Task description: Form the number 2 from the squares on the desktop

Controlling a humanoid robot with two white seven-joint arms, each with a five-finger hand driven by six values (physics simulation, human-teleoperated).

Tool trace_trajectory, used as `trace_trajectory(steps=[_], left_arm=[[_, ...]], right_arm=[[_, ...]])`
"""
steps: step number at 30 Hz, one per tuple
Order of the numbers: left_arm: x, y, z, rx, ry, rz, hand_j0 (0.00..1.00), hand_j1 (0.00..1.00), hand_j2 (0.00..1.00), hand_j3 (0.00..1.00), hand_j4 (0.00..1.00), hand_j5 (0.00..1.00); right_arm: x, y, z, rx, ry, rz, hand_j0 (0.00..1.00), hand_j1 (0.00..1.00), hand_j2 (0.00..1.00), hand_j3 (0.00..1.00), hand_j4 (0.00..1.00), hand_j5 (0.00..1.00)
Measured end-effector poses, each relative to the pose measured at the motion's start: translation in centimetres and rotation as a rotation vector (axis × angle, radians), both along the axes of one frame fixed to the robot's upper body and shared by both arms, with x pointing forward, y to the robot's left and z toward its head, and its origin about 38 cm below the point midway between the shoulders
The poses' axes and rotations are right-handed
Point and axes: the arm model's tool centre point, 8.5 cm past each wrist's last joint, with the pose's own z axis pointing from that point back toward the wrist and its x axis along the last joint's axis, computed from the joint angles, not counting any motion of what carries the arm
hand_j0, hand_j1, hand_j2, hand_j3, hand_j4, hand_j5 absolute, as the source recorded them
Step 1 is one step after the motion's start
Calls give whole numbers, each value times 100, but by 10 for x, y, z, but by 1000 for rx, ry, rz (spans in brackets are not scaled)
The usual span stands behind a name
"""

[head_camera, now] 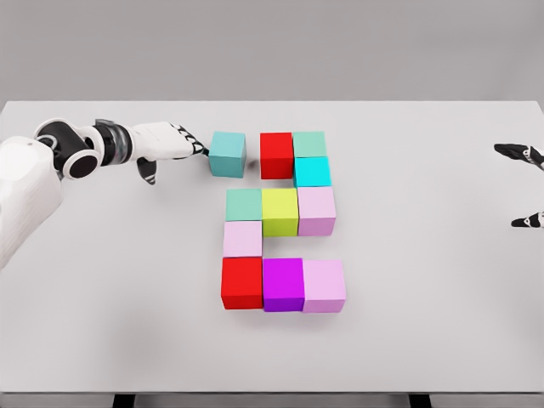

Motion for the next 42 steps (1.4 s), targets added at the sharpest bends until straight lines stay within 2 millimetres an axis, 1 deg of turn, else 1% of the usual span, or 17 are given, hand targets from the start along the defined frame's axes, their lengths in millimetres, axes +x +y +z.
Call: trace_trajectory(steps=[1,12,23,34,39,42], left_arm=[[1,0,2,1,-4,0,100,100,100,100,100,100],[1,-1,2,0,-3,-1,100,100,100,100,100,100],[1,-8,1,-7,-3,-12,100,100,100,100,100,100],[-1,-4,0,-11,3,-11,100,100,100,100,100,100],[-3,-5,2,-10,5,-52,100,100,100,100,100,100],[-6,-2,3,-5,10,-86,100,100,100,100,100,100]], right_arm=[[0,0,-1,0,2,0,100,100,100,100,100,100],[0,2,0,1,0,5,100,100,100,100,100,100],[-2,-1,-3,0,7,-2,100,100,100,100,100,100],[-2,-5,-5,-3,14,-15,100,100,100,100,100,100],[-2,-4,-5,-2,13,-13,100,100,100,100,100,100],[-2,-4,-5,-2,13,-13,100,100,100,100,100,100]])
